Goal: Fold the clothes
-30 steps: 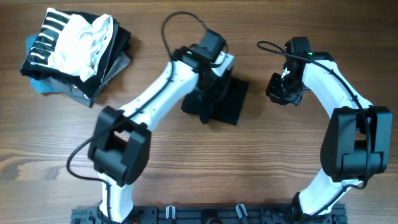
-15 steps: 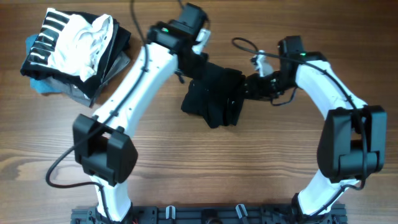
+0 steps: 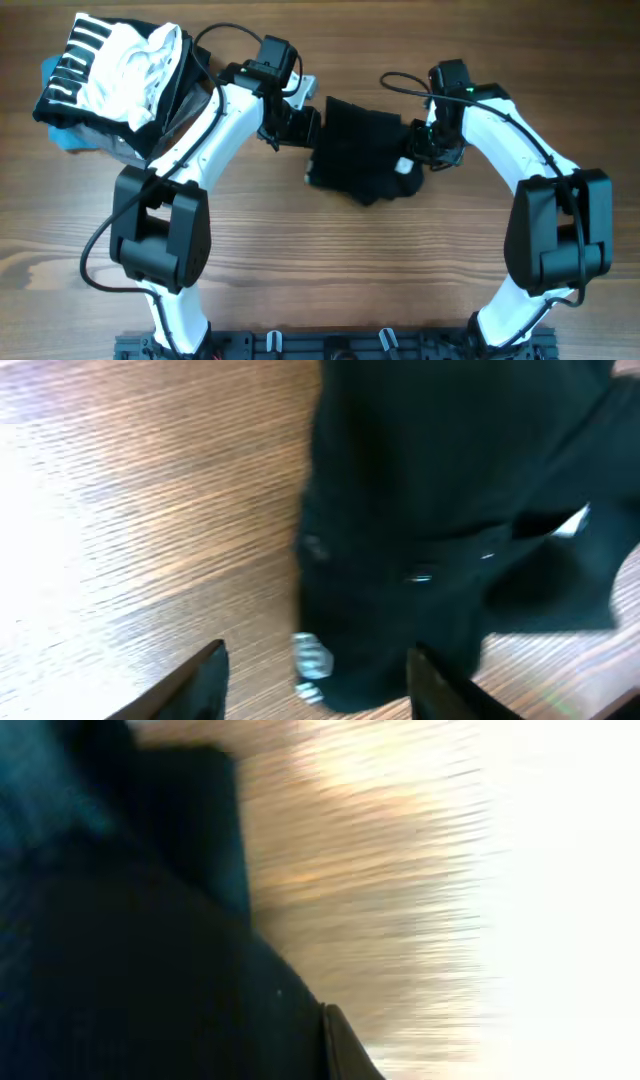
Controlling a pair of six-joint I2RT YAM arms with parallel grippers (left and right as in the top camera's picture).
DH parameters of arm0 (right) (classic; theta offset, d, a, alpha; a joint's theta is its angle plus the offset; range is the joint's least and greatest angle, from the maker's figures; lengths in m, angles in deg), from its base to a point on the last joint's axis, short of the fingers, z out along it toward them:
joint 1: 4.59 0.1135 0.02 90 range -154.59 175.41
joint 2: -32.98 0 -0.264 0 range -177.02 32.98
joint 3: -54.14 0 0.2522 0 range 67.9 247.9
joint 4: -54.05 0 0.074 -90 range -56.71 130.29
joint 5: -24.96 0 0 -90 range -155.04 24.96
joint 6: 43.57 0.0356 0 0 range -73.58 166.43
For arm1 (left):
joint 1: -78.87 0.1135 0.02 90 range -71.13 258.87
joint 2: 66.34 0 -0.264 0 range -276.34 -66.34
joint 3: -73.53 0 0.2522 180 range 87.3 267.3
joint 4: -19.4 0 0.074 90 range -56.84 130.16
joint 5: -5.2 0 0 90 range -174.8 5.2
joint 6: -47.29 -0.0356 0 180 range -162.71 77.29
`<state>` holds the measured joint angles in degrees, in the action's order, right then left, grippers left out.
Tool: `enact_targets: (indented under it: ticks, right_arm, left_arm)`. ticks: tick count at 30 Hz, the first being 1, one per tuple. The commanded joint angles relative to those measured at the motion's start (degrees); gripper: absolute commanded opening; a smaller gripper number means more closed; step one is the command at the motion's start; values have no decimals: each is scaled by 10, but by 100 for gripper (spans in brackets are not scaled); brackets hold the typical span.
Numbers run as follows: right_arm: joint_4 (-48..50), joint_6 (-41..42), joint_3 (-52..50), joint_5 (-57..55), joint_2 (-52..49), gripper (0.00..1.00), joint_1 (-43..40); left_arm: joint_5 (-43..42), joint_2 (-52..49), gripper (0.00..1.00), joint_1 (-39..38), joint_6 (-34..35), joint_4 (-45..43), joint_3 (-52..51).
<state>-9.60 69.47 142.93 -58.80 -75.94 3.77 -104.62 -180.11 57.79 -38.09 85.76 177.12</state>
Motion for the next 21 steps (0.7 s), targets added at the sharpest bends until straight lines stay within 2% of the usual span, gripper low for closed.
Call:
enact_targets:
  ticks: [1,2,3,5,8,11,12,13,15,21]
  right_arm:
    - [19,39,-3,-90,16,34,-11]
    - [22,38,-3,-90,16,46,-11]
    - [22,37,-3,-90,16,51,-11]
    - [21,24,-3,-87,16,52,-16]
    - [8,-19,0,-43,43,50,-35]
    - [18,-76,0,12,124,51,-44]
    - [33,-126,0,68,152,50,-44]
    - [65,-177,0,182,182,48,-44]
    - [88,-176,-1,222,175,43,-40]
    - [96,-170,-4,221,123,36,-14]
  left_arm:
    - [-16,-1,60,-2,1,-5,-7]
    - [-16,-3,61,-2,1,-6,-7]
    - [-16,-5,62,-2,1,-6,-7]
    - [-16,-7,62,-3,1,-5,-7]
    - [-16,-8,62,-6,1,-5,-7]
    - [-17,-8,63,-7,1,-5,-7]
    - [-17,-8,65,-9,1,-5,-7]
    - [-17,-8,66,-13,1,-5,-7]
    - [-16,-8,68,-19,1,-5,-7]
    - [-16,-8,74,-36,1,-5,-7]
